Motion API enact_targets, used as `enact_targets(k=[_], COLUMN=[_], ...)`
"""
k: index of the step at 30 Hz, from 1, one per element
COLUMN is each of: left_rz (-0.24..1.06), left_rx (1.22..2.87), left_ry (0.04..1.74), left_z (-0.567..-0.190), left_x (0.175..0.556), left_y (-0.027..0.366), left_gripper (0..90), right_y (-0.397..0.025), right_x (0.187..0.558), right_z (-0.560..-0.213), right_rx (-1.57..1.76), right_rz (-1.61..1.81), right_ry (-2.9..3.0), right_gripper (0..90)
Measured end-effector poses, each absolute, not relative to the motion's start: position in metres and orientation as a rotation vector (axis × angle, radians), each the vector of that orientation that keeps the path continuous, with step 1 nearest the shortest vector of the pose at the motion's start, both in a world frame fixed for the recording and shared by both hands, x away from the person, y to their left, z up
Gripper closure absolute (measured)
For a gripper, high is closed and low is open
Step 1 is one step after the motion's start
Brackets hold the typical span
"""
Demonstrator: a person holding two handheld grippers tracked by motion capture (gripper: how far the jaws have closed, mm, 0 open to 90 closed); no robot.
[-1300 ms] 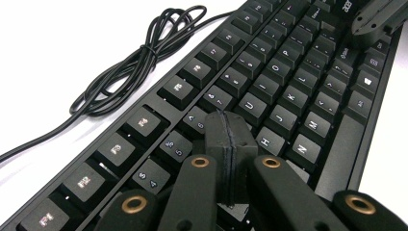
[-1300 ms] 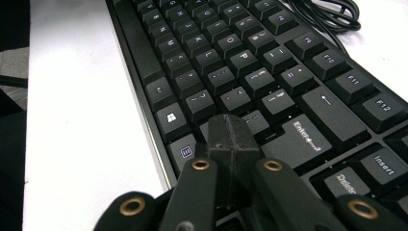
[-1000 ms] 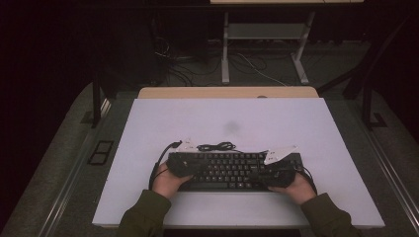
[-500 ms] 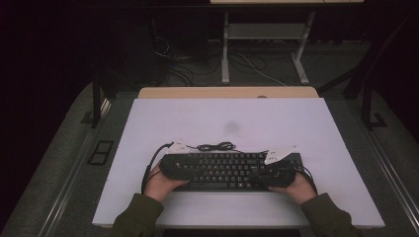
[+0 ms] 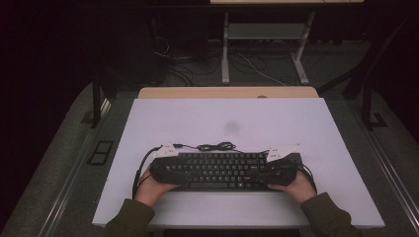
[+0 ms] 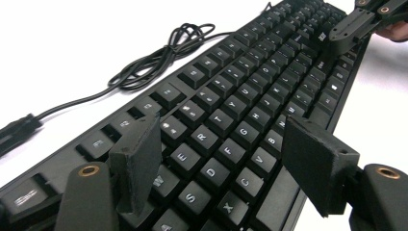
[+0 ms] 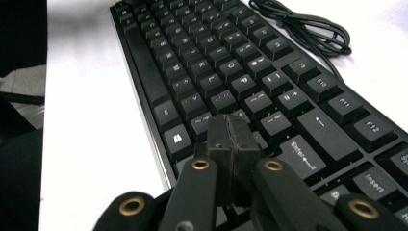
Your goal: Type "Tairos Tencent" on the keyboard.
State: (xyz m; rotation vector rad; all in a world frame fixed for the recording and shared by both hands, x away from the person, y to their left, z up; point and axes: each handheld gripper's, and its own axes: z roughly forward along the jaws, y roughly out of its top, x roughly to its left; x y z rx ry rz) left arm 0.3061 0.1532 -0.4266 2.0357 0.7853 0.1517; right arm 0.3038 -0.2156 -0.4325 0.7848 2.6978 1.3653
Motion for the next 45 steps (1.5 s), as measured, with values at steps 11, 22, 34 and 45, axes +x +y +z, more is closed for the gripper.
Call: enact_targets(k=[11,22,34,45], left_rz=[0.174,0.206,0.208,0.215], left_rx=[2.041,2.070,2.077,2.103], left_ry=[0.800,0.812,0.810,0.803], left_z=[-0.429,-0.430,-0.432,-0.434], left_x=[0.309,0.311,0.313,0.318], left_y=[0.159,0.159,0.155,0.150], left_gripper=[47.4,74.8,88.8,88.8], right_y=[-0.208,-0.196,-0.186,-0.175], right_x=[0.310,0.319,0.328,0.335], right_z=[-0.432,-0.432,-0.431,-0.431], right_rx=[0.838,0.882,0.908,0.896], right_rz=[1.445,1.483,1.522,1.539], right_ry=[2.657,2.642,2.604,2.593], right_gripper=[62.2,40.1,31.2,29.6])
